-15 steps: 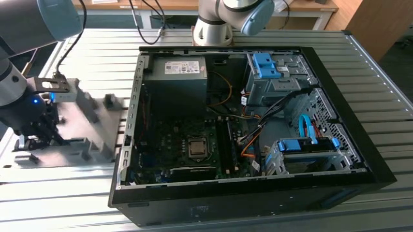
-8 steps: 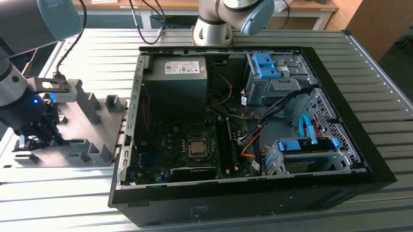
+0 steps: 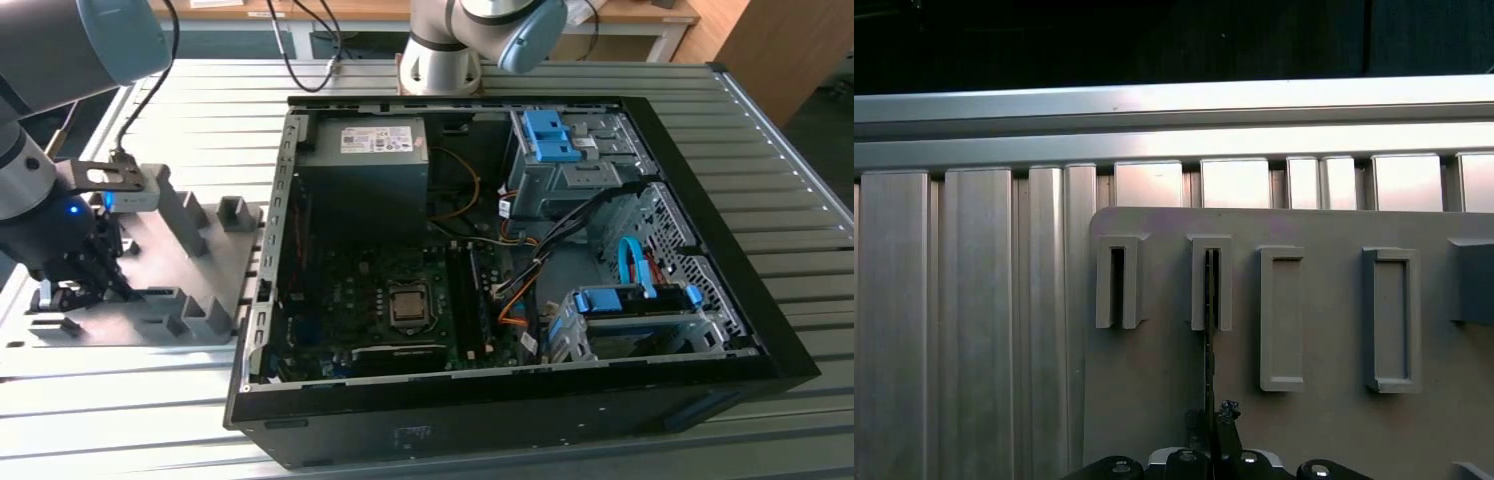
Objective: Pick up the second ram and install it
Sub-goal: 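Pick up the second ram and move it above second insertion slot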
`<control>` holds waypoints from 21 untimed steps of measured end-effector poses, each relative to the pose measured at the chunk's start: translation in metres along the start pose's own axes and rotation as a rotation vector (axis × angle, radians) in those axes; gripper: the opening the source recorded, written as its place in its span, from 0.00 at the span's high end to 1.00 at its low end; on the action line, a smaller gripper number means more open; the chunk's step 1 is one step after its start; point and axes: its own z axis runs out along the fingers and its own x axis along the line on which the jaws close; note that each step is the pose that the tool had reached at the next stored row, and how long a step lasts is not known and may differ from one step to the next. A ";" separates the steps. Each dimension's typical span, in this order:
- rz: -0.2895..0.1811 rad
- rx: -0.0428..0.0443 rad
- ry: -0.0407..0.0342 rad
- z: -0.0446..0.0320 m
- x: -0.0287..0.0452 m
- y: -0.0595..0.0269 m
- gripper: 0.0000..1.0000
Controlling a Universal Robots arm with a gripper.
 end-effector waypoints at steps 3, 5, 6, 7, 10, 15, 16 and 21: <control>-0.012 -0.0002 0.0001 0.0000 0.0000 0.0000 0.86; -0.037 -0.0007 0.0004 0.0000 0.0000 0.0000 0.86; -0.043 -0.0009 0.0004 0.0000 0.0000 0.0000 0.86; -0.048 -0.0010 0.0005 0.0000 0.0000 0.0000 0.86; -0.068 -0.0014 0.0007 0.0000 0.0000 0.0000 0.86; -0.075 -0.0016 0.0008 0.0000 0.0000 0.0000 0.86; -0.075 -0.0015 0.0007 0.0000 0.0000 0.0000 0.86; -0.075 -0.0015 0.0007 -0.0020 -0.0001 0.0000 0.86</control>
